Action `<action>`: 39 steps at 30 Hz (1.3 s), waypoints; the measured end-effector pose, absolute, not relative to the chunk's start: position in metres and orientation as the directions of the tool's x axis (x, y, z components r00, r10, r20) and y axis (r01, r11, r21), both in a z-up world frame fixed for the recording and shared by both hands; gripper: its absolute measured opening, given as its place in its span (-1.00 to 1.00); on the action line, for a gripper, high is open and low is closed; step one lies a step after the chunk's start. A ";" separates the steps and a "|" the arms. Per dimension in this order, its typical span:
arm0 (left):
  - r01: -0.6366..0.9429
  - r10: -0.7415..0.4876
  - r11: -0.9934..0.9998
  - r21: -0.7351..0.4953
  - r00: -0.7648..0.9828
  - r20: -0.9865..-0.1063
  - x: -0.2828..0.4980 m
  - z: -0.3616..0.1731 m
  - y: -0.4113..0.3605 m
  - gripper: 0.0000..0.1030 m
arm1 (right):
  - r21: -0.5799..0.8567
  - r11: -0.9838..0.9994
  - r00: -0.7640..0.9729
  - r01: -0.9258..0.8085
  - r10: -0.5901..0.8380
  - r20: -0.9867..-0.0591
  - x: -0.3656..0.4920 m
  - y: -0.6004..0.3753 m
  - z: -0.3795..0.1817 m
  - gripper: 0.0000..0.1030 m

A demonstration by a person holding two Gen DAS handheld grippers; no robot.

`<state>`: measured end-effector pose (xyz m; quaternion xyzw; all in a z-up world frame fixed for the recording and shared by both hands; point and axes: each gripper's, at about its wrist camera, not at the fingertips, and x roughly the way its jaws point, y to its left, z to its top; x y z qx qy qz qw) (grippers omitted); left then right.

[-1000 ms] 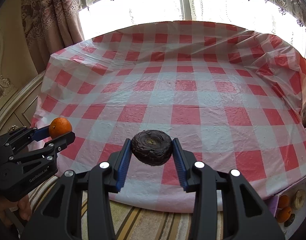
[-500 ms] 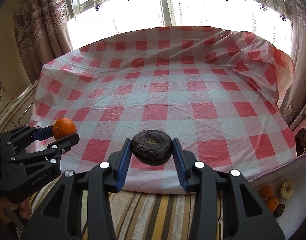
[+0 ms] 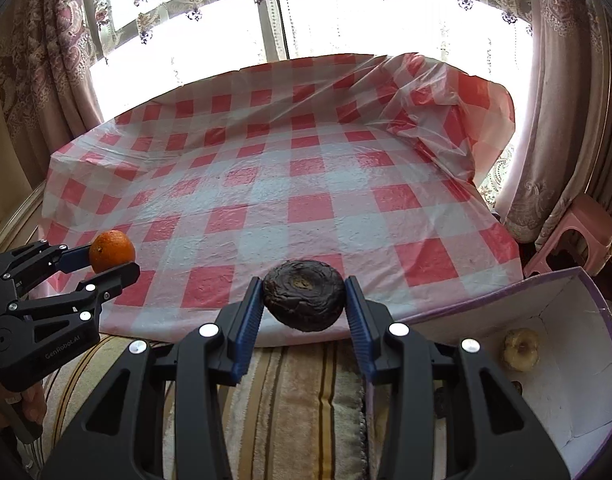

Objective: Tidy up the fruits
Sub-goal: 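Lift the orange with the left tool while the right tool lifts the dark dried fruit, then carry orange and dark dried fruit over the white box and open both tools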

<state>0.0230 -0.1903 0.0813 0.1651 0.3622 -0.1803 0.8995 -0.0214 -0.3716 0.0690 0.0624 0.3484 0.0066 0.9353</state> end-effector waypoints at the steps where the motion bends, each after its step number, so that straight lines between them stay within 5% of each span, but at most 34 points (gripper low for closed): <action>1: 0.455 -0.211 0.874 0.168 0.669 -0.713 0.022 0.081 -0.195 -0.26 | 0.119 0.992 0.753 0.047 0.043 -0.657 -0.025 -0.379 0.066 -0.19; 23: 0.694 -0.366 0.702 0.160 0.544 -0.755 -0.027 0.063 -0.313 -0.26 | -0.023 0.909 0.641 0.415 -0.310 -0.702 -0.102 -0.538 0.036 -0.19; 39: 0.800 -0.420 0.595 0.080 0.394 -0.818 -0.043 0.023 -0.389 -0.25 | -0.092 0.878 0.537 0.470 -0.366 -0.760 -0.098 -0.564 0.005 -0.19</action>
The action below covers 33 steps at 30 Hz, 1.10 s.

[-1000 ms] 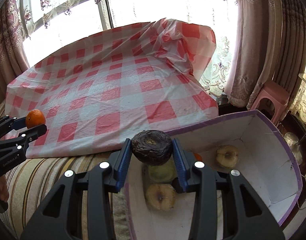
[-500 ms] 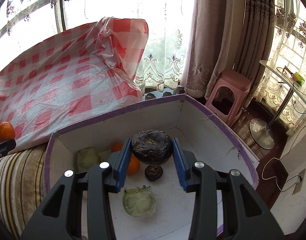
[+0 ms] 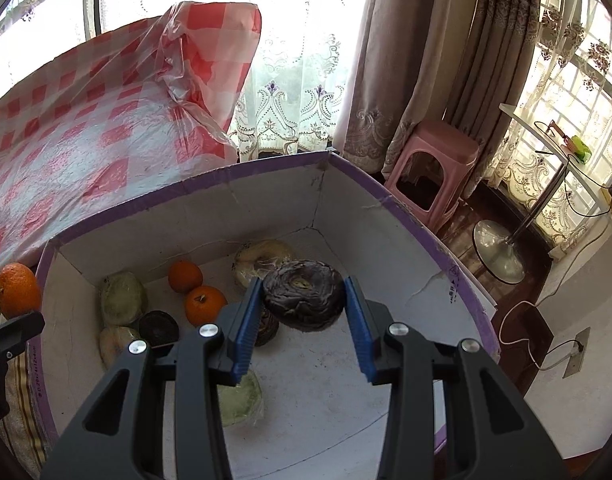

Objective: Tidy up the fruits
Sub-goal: 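Carry orange and dark dried fruit over the white box and open both tools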

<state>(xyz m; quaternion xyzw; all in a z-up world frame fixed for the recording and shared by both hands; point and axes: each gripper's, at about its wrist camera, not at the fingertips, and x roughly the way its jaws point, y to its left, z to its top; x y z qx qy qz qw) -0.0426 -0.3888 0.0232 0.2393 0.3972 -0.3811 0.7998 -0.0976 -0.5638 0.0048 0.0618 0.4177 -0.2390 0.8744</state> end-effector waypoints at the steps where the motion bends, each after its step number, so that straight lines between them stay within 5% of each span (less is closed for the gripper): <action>1: 0.804 -0.421 0.590 0.070 0.380 -0.824 -0.042 0.020 -0.394 -0.25 | -0.091 0.878 0.533 0.469 -0.364 -0.764 -0.097 -0.565 0.003 -0.19; 33: 0.825 -0.353 0.560 -0.071 0.161 -0.922 -0.024 -0.047 -0.455 -0.25 | -0.165 0.875 0.398 0.455 -0.365 -0.842 -0.078 -0.584 -0.040 -0.19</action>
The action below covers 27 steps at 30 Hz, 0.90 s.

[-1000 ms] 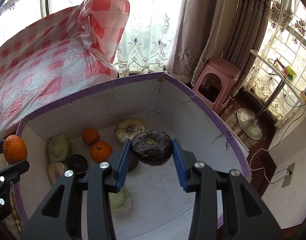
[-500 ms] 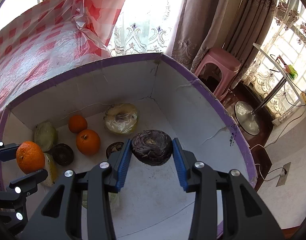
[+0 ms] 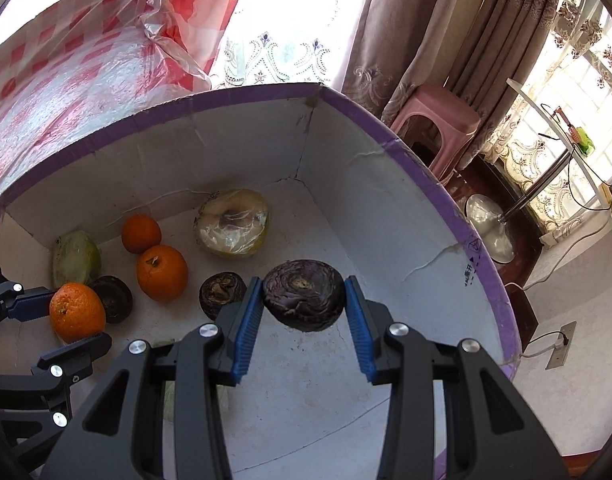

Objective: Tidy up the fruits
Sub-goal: 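Carry orange and dark dried fruit over the white box and open both tools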

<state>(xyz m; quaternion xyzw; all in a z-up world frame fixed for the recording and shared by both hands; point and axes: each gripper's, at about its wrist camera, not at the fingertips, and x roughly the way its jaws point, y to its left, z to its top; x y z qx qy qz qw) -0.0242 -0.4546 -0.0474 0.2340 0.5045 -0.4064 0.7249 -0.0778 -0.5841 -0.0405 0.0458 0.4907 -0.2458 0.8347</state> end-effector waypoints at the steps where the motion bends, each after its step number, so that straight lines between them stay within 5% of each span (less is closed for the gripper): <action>1: 0.828 -0.350 0.558 -0.062 0.167 -0.922 -0.025 -0.048 -0.456 -0.25 | -0.166 0.874 0.395 0.456 -0.366 -0.843 -0.078 -0.584 -0.041 -0.19; 20: 0.836 -0.350 0.547 -0.040 0.185 -0.918 -0.033 -0.053 -0.463 -0.23 | -0.186 0.864 0.384 0.467 -0.388 -0.838 -0.080 -0.583 -0.042 -0.18; 27: 0.837 -0.352 0.546 -0.044 0.181 -0.918 -0.032 -0.054 -0.463 -0.22 | -0.189 0.862 0.391 0.470 -0.395 -0.831 -0.082 -0.583 -0.039 0.00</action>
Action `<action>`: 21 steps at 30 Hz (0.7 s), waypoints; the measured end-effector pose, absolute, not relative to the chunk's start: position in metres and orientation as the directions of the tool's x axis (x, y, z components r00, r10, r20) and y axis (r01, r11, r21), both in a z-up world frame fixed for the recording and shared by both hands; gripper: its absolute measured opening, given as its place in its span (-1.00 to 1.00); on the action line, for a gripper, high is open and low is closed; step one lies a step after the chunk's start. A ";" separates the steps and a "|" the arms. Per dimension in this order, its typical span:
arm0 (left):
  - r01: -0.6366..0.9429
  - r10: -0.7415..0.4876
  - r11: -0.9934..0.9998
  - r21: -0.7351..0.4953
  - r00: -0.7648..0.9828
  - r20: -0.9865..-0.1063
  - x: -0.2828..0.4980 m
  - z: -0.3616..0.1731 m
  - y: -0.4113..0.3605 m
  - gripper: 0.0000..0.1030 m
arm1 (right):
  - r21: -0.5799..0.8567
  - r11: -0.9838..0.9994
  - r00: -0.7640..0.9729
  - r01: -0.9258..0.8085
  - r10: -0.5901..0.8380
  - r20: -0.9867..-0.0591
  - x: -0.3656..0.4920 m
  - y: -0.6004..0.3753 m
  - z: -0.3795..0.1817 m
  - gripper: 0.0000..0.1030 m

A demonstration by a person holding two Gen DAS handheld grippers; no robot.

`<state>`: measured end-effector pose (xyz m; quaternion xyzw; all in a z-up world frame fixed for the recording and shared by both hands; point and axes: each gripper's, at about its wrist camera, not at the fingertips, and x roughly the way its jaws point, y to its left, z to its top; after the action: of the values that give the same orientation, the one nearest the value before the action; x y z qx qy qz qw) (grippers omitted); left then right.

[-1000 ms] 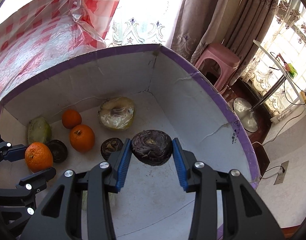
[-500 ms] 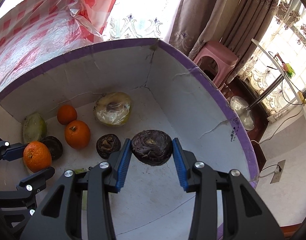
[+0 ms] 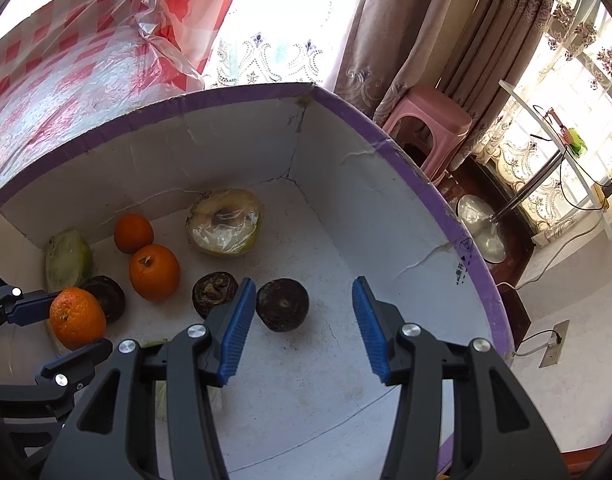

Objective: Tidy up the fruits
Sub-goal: 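Carry orange and dark dried fruit over the white box and open both tools, then withdraw both tools upward from the box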

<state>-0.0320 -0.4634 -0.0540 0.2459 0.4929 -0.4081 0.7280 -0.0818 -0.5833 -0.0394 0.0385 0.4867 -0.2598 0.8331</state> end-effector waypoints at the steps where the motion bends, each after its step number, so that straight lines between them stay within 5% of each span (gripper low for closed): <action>1: 0.837 -0.352 0.546 -0.045 0.180 -0.918 -0.031 -0.054 -0.462 -0.22 | -0.189 0.862 0.391 0.471 -0.396 -0.830 -0.081 -0.583 -0.040 0.00; 13: 0.832 -0.378 0.550 -0.069 0.174 -0.909 -0.030 -0.047 -0.453 -0.06 | -0.202 0.846 0.410 0.493 -0.431 -0.804 -0.087 -0.580 -0.032 0.34; 21: 0.828 -0.445 0.551 -0.100 0.190 -0.875 -0.036 -0.033 -0.443 0.31 | -0.193 0.805 0.453 0.562 -0.494 -0.742 -0.107 -0.576 -0.014 0.47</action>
<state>-0.0357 -0.4432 -0.0326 0.2036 0.4711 -0.4278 0.7440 -0.1066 -0.5763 -0.0139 0.0400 0.4209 -0.3100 0.8515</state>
